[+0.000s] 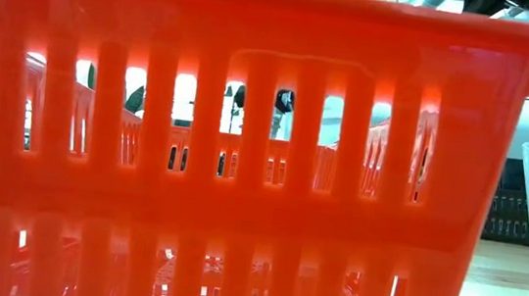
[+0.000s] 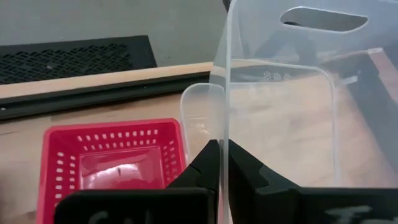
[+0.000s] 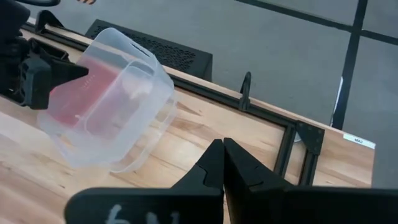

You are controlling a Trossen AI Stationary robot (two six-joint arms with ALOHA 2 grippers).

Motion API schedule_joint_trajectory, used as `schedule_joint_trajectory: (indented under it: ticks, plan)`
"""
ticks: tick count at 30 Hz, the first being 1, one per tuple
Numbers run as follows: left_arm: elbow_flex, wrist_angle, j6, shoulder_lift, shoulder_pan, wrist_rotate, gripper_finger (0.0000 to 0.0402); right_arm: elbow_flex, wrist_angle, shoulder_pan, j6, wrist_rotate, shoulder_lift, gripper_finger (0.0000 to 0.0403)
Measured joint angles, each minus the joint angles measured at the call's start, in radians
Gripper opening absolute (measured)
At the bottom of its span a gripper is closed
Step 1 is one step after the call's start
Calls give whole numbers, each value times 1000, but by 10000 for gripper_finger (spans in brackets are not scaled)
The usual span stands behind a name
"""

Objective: Stack baskets by color
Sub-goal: Stack the middle transparent bin on the top transparent bin

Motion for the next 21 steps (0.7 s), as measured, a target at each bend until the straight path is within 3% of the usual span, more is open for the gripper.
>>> schedule_joint_trajectory:
  ticks: [13, 21]
  plan:
    - [-2, 3, -16, 31, 1, 43, 1, 0, -5, 0, -1, 0, 0, 17]
    - [-2, -17, -38, 31, 3, 57, 30, 0, -7, 0, -3, 0, 0, 17]
